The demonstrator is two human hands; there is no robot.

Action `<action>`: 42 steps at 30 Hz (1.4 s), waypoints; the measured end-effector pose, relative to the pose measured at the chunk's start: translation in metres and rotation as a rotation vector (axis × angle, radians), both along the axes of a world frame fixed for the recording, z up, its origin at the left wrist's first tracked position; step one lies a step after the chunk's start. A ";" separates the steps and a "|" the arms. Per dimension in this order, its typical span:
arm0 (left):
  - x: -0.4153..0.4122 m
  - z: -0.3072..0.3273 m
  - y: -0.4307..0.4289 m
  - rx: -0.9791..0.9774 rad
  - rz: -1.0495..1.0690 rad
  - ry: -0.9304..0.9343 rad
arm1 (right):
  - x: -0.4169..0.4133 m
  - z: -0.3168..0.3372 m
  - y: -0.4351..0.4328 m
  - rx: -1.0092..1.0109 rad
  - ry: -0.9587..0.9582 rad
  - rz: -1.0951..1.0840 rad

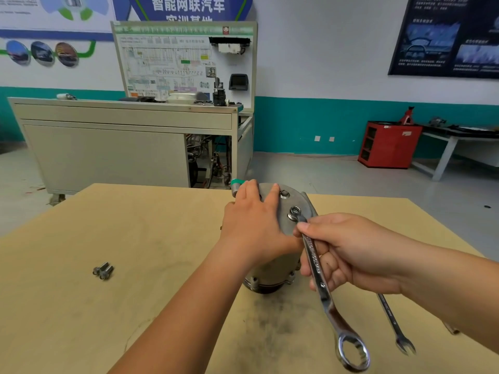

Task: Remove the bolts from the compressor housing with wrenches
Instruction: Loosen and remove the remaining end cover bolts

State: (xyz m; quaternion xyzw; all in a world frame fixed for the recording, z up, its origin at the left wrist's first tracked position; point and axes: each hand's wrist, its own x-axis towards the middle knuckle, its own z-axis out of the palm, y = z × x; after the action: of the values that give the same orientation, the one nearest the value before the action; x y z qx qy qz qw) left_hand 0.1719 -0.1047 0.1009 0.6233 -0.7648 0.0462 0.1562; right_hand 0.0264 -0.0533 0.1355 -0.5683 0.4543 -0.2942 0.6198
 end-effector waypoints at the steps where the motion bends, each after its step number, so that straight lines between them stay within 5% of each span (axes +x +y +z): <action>1: 0.000 0.000 0.000 -0.003 0.002 -0.002 | -0.001 0.000 0.000 0.004 0.003 0.008; 8: -0.001 -0.001 0.001 -0.008 0.005 -0.004 | -0.010 0.010 -0.010 0.011 0.042 0.091; 17: 0.005 -0.005 -0.004 -0.049 -0.021 0.023 | -0.041 0.027 -0.039 0.039 0.512 0.427; 20: 0.005 -0.005 -0.004 -0.053 -0.035 0.020 | -0.051 0.051 -0.057 -0.103 0.825 0.409; 25: 0.003 -0.006 -0.006 -0.055 -0.030 0.011 | -0.057 0.063 -0.081 -0.630 1.135 0.243; 27: 0.003 -0.006 -0.006 -0.051 -0.028 0.014 | -0.061 0.058 -0.081 -0.636 1.058 0.205; 33: 0.006 -0.007 -0.006 -0.041 -0.014 0.035 | -0.049 0.029 -0.042 -0.236 0.400 0.065; 42: 0.002 -0.003 -0.004 -0.026 -0.006 -0.014 | -0.007 0.006 -0.004 0.134 -0.058 0.155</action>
State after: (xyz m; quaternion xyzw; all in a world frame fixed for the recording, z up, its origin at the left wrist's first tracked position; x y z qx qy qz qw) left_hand 0.1739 -0.1083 0.0984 0.6188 -0.7670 0.0600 0.1589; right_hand 0.0191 -0.0572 0.1413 -0.5501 0.4095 -0.2307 0.6902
